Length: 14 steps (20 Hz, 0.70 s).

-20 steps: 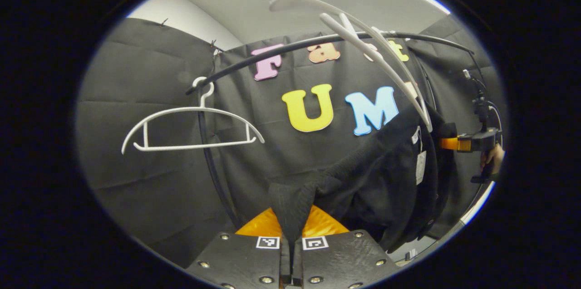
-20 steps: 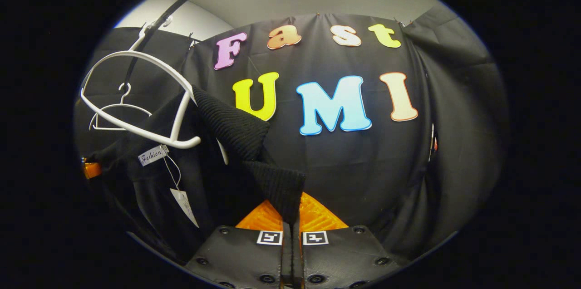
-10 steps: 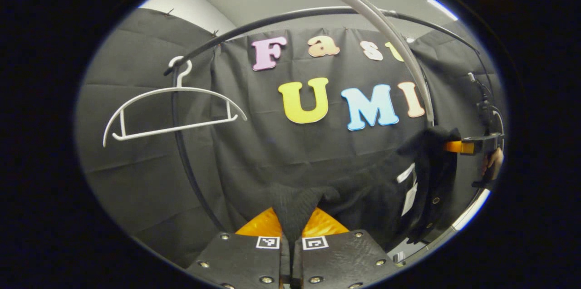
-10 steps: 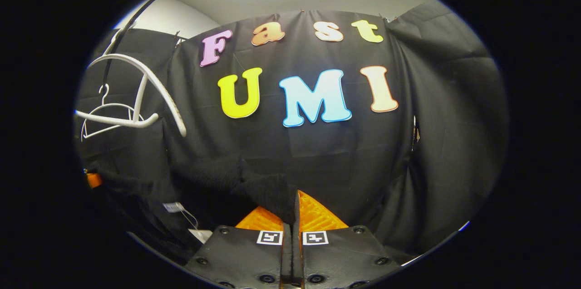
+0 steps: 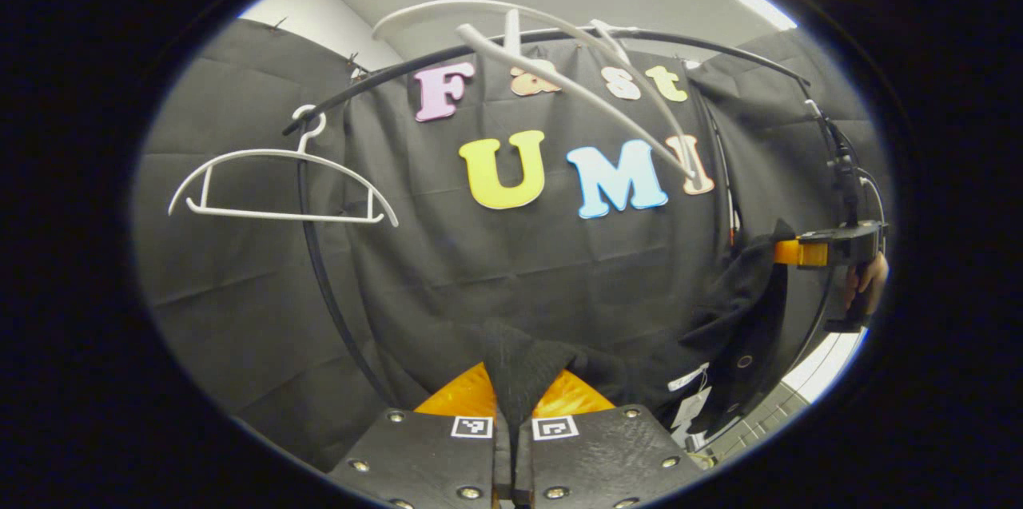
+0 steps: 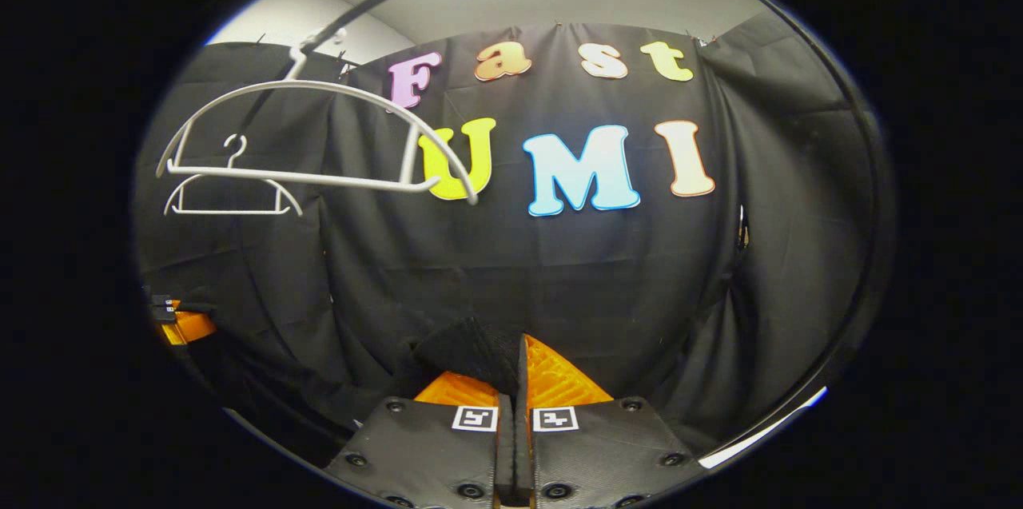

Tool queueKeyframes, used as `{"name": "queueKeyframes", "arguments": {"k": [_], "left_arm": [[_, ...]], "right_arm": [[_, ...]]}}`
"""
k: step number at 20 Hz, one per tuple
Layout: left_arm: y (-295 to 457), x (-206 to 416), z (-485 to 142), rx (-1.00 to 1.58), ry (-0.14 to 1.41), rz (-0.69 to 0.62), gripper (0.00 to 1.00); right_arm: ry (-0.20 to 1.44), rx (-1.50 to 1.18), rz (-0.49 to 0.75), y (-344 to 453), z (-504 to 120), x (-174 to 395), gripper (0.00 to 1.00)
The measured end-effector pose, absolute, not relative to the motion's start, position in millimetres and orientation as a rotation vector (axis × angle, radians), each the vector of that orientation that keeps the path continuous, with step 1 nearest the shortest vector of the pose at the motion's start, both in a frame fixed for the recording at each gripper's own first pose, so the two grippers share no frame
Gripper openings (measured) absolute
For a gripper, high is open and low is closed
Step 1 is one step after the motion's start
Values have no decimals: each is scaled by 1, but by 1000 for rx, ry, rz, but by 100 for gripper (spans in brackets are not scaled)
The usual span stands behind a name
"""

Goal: Grasp the clothes on the hanger with both hands and then place them into the laundry hamper below.

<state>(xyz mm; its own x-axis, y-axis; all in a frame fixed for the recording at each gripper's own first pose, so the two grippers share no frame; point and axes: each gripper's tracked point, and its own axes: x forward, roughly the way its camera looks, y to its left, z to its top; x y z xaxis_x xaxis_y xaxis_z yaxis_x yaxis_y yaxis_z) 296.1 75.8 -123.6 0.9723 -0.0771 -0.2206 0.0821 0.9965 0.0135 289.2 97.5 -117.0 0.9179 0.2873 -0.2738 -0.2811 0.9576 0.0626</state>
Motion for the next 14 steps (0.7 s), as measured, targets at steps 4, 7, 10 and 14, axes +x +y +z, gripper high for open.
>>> {"name": "queueKeyframes", "arguments": {"k": [4, 7, 10, 14], "left_arm": [[51, 285, -120, -11, 209, -140, 3], [24, 275, -119, -48, 207, -178, 2], [-3, 276, -133, -71, 222, -215, 3], [-31, 265, -161, -90, 263, -263, 3]], "right_arm": [[296, 23, 331, 120, -116, 249, 0], [323, 24, 363, 141, -126, 218, 0], [364, 23, 382, 155, -145, 199, 0], [438, 32, 386, 164, -182, 167, 2]]}}
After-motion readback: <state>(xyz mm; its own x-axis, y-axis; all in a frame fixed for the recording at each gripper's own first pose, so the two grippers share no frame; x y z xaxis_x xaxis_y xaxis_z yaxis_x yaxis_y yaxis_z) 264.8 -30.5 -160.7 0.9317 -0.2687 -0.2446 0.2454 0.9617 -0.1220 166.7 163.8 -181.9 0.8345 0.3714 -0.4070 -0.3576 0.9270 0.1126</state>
